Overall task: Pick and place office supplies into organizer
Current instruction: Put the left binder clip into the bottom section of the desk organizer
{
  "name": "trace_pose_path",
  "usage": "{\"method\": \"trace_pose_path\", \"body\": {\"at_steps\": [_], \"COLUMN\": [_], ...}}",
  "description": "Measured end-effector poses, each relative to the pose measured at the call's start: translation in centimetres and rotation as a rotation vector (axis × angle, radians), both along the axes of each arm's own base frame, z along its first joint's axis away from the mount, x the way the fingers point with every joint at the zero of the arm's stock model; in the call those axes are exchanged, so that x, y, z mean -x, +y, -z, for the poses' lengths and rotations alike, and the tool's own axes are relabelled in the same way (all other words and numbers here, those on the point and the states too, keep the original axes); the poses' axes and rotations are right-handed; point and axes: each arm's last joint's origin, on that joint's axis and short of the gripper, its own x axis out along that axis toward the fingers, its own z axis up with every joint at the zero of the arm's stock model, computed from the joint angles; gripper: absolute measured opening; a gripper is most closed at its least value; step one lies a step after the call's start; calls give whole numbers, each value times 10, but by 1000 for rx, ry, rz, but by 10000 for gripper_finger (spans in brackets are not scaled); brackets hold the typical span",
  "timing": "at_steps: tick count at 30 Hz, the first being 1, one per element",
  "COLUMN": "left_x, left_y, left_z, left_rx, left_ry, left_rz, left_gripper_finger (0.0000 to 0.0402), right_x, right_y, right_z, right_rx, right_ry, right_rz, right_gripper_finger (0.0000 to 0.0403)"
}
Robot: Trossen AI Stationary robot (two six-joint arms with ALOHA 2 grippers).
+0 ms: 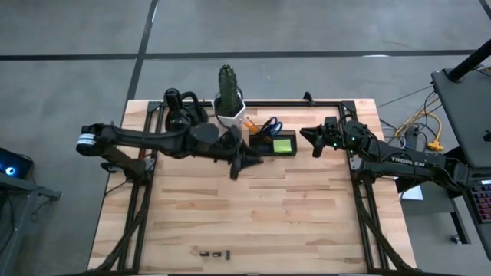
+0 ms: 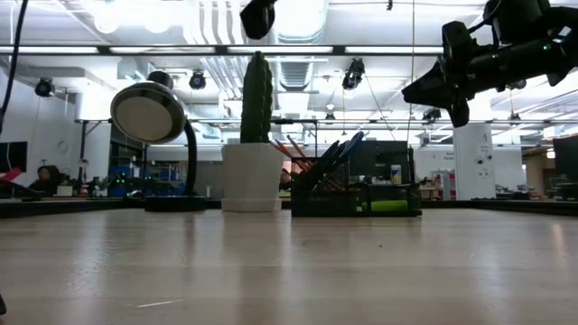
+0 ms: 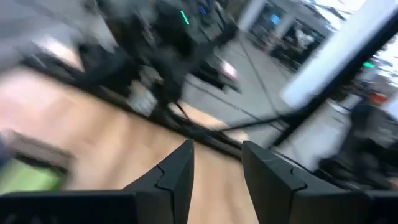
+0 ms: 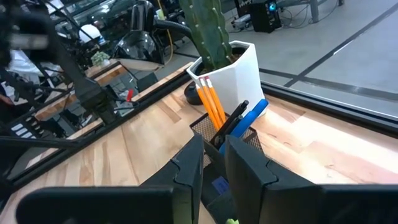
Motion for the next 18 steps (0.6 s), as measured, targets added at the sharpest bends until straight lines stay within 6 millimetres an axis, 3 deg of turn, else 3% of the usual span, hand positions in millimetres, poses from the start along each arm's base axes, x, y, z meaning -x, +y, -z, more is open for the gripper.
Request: {"method": "trace_pose_path", "body": {"at_steps": [7, 18], "left_x": [7, 42], "left_y": [-51, -133], "left_z": [5, 26], "left_rx": [185, 429], "left_ry": [106, 496], "left_rz": [182, 308], "left_gripper_finger": [118, 118], "right_x": [0, 1], "right_y": [0, 1], "right_z": [0, 6], "right_rx": [-1, -30], "right_ry": [2, 60], "right_rz": [0, -6], "right_gripper_finger": [57, 57]}}
